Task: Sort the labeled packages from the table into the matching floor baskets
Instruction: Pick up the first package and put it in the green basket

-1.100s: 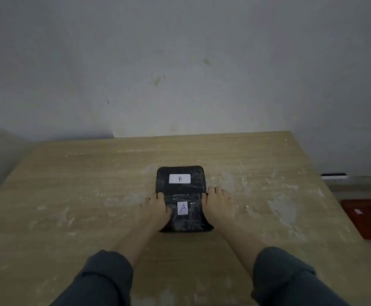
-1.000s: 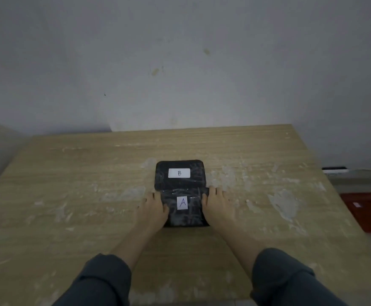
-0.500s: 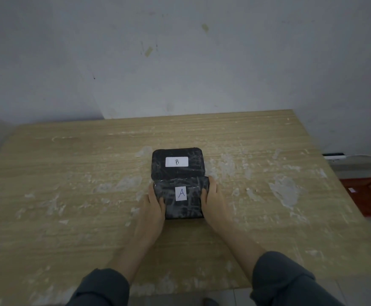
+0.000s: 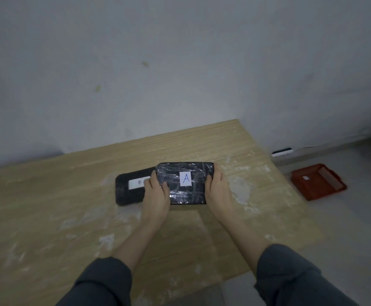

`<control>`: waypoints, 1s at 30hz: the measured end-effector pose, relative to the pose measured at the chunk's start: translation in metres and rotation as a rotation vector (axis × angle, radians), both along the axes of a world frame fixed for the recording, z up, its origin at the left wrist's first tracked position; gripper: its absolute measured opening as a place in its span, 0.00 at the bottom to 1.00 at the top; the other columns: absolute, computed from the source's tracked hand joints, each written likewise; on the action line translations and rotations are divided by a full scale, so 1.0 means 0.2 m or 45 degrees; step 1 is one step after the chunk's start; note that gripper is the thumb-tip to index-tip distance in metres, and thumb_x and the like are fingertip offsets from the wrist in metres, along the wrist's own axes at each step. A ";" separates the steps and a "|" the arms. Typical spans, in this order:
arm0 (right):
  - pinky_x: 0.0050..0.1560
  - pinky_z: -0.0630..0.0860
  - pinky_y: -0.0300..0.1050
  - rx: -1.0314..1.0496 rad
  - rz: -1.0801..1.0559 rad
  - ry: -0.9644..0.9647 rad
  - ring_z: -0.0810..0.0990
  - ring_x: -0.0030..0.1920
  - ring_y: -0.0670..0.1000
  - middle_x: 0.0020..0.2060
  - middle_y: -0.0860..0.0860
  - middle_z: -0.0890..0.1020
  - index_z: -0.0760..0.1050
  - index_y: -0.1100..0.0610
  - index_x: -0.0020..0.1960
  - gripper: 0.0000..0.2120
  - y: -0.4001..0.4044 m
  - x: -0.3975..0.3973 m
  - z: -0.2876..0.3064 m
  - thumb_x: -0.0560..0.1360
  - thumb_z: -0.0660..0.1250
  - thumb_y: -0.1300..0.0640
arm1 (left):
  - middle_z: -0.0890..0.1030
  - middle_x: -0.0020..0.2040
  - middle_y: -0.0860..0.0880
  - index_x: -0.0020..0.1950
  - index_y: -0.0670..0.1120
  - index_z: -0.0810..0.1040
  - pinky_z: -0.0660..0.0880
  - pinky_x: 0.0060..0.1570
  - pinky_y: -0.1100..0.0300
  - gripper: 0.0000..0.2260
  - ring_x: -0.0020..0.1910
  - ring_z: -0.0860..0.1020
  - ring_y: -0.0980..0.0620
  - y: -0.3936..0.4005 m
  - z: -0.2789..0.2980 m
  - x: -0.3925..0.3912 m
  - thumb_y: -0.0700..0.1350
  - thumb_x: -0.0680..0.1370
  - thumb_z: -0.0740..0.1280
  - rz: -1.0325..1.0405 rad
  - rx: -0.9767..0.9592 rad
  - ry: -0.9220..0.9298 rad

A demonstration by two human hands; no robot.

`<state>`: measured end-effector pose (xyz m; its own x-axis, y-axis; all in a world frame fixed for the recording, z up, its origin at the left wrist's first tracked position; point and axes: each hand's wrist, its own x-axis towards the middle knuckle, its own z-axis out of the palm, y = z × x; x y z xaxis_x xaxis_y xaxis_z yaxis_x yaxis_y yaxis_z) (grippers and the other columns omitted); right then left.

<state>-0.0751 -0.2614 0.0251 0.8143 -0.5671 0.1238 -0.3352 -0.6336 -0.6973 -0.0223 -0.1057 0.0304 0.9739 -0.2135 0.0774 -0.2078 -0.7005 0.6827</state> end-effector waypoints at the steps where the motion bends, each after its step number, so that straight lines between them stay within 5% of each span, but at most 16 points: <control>1: 0.45 0.71 0.49 -0.028 -0.033 0.007 0.74 0.53 0.60 0.61 0.61 0.73 0.53 0.59 0.75 0.23 -0.08 -0.03 0.02 0.82 0.50 0.56 | 0.66 0.68 0.39 0.75 0.40 0.57 0.74 0.46 0.53 0.22 0.53 0.77 0.41 -0.09 0.03 -0.01 0.47 0.82 0.52 -0.028 0.001 0.008; 5: 0.42 0.67 0.47 -0.073 -0.187 0.002 0.75 0.51 0.62 0.57 0.62 0.75 0.55 0.59 0.75 0.23 -0.43 -0.18 0.10 0.82 0.51 0.56 | 0.68 0.69 0.40 0.74 0.40 0.59 0.69 0.56 0.58 0.21 0.61 0.73 0.43 -0.47 0.10 -0.11 0.45 0.82 0.53 -0.167 -0.045 -0.050; 8: 0.47 0.72 0.53 -0.102 -0.268 -0.023 0.75 0.53 0.63 0.58 0.64 0.75 0.57 0.60 0.74 0.22 -0.72 -0.34 0.14 0.81 0.52 0.57 | 0.72 0.66 0.40 0.73 0.40 0.61 0.73 0.58 0.52 0.20 0.60 0.74 0.42 -0.77 0.12 -0.21 0.45 0.82 0.53 -0.254 -0.081 -0.022; 20: 0.43 0.69 0.46 -0.056 -0.445 0.048 0.76 0.49 0.57 0.57 0.60 0.76 0.56 0.57 0.74 0.22 -1.96 -0.85 0.00 0.81 0.52 0.55 | 0.78 0.57 0.40 0.74 0.44 0.59 0.76 0.49 0.49 0.20 0.51 0.77 0.39 -2.07 0.01 -0.65 0.44 0.81 0.54 -0.395 -0.106 0.032; 30: 0.48 0.75 0.51 -0.039 -0.402 0.110 0.77 0.53 0.60 0.58 0.62 0.76 0.57 0.59 0.73 0.21 -2.72 -0.78 -0.24 0.81 0.53 0.57 | 0.78 0.55 0.41 0.73 0.44 0.58 0.71 0.45 0.55 0.20 0.48 0.77 0.43 -2.81 -0.22 -0.59 0.44 0.81 0.53 -0.396 -0.053 0.128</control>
<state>-0.2309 -0.8051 -0.0237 0.6072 -0.7902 0.0825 -0.5755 -0.5091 -0.6400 -0.1412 -0.6667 -0.0136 0.8656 -0.5008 -0.0010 -0.3376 -0.5850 0.7375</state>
